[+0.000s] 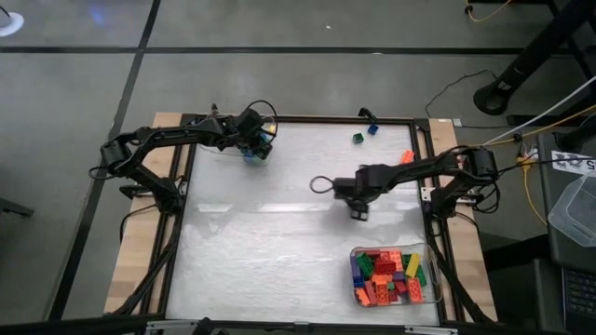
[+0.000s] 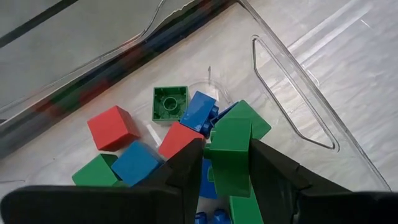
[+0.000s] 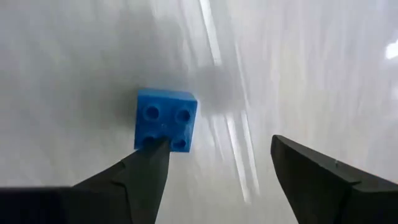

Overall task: Sort blocks by size
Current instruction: Put the square green game piece into the top transparent bin, then put the square blue game piece into the top transparent bin

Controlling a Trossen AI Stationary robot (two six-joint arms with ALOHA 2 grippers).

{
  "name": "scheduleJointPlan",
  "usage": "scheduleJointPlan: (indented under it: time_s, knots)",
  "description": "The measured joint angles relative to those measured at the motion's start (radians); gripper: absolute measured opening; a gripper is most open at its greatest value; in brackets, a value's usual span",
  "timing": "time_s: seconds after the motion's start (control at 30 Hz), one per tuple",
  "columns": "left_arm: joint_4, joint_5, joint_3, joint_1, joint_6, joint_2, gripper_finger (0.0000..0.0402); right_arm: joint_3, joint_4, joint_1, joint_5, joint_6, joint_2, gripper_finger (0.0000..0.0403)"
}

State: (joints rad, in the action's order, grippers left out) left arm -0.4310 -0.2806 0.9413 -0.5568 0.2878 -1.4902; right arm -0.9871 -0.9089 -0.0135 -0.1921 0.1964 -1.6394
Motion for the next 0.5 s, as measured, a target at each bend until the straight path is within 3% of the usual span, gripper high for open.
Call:
scheduleJointPlan:
  time_s: [0.13, 0.27, 0.5]
  knots:
    - [-0.015, 0.000, 0.000, 0.000, 0.000, 0.000, 0.0115, -0.057, 0.123, 0.000, 0.000, -0.036, -0.001, 0.0279]
    - [-0.056, -0.001, 0.000, 0.000, 0.019, 0.000, 0.0121, -0.126, 0.127, 0.000, 0.000, -0.057, 0.000, 0.0279]
    - [-0.082, -0.069, 0.000, -0.002, 0.107, 0.000, 0.0181, -0.195, 0.124, 0.000, 0.001, -0.074, 0.000, 0.0279]
